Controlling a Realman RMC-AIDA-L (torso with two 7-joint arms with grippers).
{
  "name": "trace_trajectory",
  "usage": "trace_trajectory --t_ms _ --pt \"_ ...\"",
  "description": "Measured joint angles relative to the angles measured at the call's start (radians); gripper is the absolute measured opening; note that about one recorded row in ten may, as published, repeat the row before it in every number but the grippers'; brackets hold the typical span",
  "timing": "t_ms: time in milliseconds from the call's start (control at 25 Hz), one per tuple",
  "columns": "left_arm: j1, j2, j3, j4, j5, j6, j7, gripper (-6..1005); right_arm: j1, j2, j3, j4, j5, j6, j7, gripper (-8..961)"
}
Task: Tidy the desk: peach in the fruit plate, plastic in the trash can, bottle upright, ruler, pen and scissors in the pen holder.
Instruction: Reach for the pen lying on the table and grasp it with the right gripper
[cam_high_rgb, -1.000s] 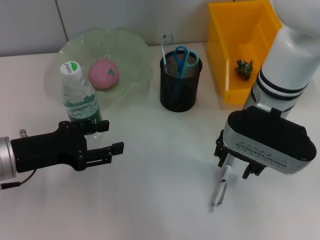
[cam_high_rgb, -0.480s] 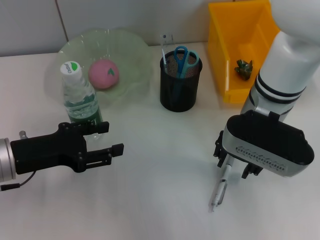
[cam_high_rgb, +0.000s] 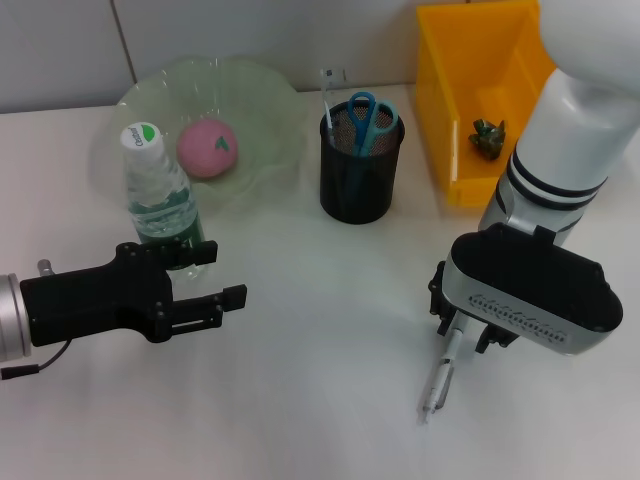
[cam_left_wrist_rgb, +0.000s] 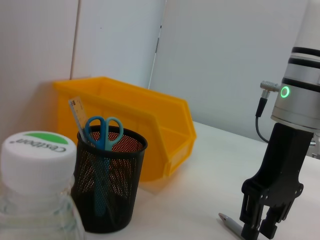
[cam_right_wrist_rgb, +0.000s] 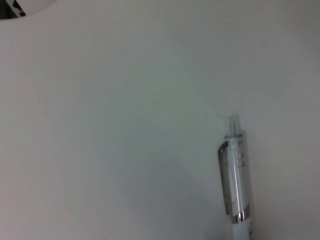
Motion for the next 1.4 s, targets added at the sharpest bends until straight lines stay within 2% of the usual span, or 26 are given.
trace_trajectory --t_ms 960,1400 --pt "0.011 0.000 0.000 0.032 -0.006 0.020 -0.010 727 0.006 0.000 -0.011 0.028 0.000 0.025 -0.001 352" --pt "0.011 -0.001 0.001 0.033 -0.006 0.023 -0.010 726 0.007 0.000 -0.023 0.029 0.002 0.024 -0.001 272"
